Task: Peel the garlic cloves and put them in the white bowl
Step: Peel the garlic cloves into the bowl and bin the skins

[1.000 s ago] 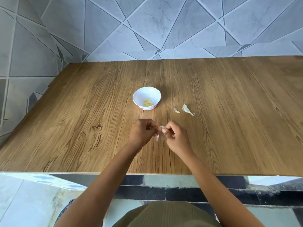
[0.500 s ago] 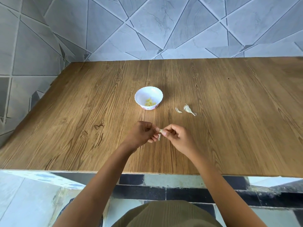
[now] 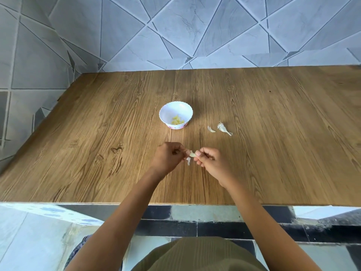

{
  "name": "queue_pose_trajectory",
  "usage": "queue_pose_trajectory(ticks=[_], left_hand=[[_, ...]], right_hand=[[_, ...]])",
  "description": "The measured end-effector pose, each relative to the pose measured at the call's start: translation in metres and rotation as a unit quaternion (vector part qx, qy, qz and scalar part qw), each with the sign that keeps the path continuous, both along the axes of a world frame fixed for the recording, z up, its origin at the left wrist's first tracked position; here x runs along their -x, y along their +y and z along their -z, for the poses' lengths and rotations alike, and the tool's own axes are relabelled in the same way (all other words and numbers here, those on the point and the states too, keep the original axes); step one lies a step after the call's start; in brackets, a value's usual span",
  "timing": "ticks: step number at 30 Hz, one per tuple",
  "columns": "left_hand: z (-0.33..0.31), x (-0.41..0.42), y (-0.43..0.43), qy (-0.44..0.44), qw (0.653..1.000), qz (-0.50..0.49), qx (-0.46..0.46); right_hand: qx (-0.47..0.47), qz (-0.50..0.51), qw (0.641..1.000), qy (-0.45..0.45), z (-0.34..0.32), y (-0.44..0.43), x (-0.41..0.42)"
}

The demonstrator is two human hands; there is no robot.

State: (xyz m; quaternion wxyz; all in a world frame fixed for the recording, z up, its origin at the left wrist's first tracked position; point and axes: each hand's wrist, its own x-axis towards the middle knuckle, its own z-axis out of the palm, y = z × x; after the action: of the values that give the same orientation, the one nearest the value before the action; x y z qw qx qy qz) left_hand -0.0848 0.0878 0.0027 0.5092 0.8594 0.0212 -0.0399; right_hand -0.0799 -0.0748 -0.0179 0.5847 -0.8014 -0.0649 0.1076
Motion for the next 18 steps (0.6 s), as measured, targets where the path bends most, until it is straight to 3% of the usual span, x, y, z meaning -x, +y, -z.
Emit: queue_pose_trajectory(ticks=[2,8,10,13,14,16,18], left_hand=[[0.0,-0.001,-0.002,-0.013,1.0,-0.019,0.01],[-0.002,0.003,0.001,0.065,0.982,-0.028,0.173],[0.002,0.002,0.005,0.048,0.992,-0.037,0.112],[0.008,0.002,0.007,-0.036,0.99,-0.008,-0.134],[0.008,0.003,0.006,-0.069,0.984,-0.013,-0.161],[0.003,0.004,0.004,-0.103,0.988,-0.035,-0.107],[-0.006,0.005,0.001,-0.073,0.997,-0.033,-0.001]], right_hand=[[0.016,0.014,0.999,-0.033,0.003,0.004,0.001],[-0.098,0.038,0.991,0.081,0.001,0.003,0.004],[-0.104,0.038,0.991,0.07,0.004,-0.001,0.004],[-0.083,0.03,0.996,0.028,0.008,-0.005,0.003],[-0.079,0.029,0.996,0.018,0.008,-0.005,0.003],[-0.074,0.029,0.997,0.002,0.01,-0.004,0.003],[-0.058,0.03,0.998,-0.023,0.01,-0.003,0.003]])
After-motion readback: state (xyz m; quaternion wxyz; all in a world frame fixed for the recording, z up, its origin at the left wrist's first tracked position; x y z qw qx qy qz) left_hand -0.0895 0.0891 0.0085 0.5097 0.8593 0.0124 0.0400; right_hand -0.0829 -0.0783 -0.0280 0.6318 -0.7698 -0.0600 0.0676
